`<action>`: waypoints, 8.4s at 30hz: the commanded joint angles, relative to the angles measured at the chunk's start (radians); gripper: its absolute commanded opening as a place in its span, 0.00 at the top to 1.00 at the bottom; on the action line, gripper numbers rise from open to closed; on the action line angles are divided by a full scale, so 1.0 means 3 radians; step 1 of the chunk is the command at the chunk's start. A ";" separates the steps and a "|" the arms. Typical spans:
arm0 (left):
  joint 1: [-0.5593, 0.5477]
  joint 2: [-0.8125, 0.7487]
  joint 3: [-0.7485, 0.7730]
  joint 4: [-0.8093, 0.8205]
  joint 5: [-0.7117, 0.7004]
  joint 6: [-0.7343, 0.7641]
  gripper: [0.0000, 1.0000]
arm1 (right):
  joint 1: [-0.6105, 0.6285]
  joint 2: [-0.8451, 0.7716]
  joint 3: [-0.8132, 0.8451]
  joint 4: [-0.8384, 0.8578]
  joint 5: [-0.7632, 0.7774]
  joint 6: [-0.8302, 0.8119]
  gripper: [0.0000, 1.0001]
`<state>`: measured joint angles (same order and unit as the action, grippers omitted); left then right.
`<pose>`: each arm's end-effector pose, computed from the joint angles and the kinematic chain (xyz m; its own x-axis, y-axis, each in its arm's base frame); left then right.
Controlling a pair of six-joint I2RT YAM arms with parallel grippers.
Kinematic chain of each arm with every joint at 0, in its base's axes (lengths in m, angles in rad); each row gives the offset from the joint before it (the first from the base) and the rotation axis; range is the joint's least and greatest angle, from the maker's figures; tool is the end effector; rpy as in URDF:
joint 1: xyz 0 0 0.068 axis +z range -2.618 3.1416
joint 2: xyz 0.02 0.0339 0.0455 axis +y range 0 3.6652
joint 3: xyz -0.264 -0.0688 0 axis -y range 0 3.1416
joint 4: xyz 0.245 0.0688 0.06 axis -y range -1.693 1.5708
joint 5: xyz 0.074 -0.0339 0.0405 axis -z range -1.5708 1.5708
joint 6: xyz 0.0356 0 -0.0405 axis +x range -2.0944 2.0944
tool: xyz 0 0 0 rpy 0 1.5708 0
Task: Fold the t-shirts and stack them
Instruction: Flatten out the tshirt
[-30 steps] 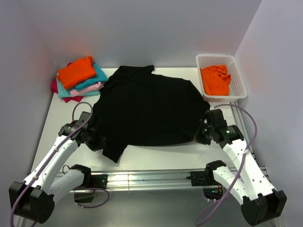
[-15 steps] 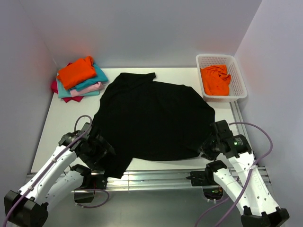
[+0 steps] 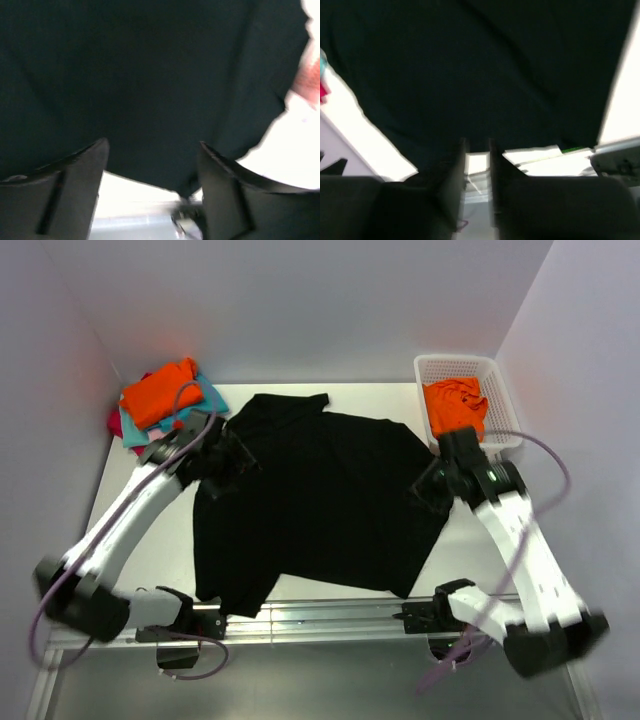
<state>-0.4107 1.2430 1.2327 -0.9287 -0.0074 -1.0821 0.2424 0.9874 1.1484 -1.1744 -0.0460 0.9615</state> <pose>0.2250 -0.0977 0.3325 -0.6963 -0.6598 -0.2825 -0.4677 0.7157 -0.5187 0.1595 0.0411 0.3394 -0.6875 0.6739 -0.2707 0.5248 0.7187 0.4561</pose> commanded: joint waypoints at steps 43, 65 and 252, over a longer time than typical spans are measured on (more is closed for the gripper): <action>0.1640 0.2202 0.0482 0.0667 -0.0053 0.1214 0.83 | 0.0475 0.5085 0.3929 0.1686 -0.0977 -0.0050 0.80; 0.1077 0.2867 0.2021 0.0248 0.0107 0.0963 0.51 | -0.0047 0.3658 0.2580 0.0923 -0.0199 -0.0740 0.84; 0.0571 0.0576 -0.0872 0.0999 0.0368 0.0979 0.61 | -0.1069 0.5105 0.3908 0.2590 -0.0813 0.0896 0.00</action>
<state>-0.2329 1.4773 0.9806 -0.6132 0.1341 -0.7769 -0.0151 2.5237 2.2704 -0.5121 -0.3210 1.1736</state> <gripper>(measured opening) 0.395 0.998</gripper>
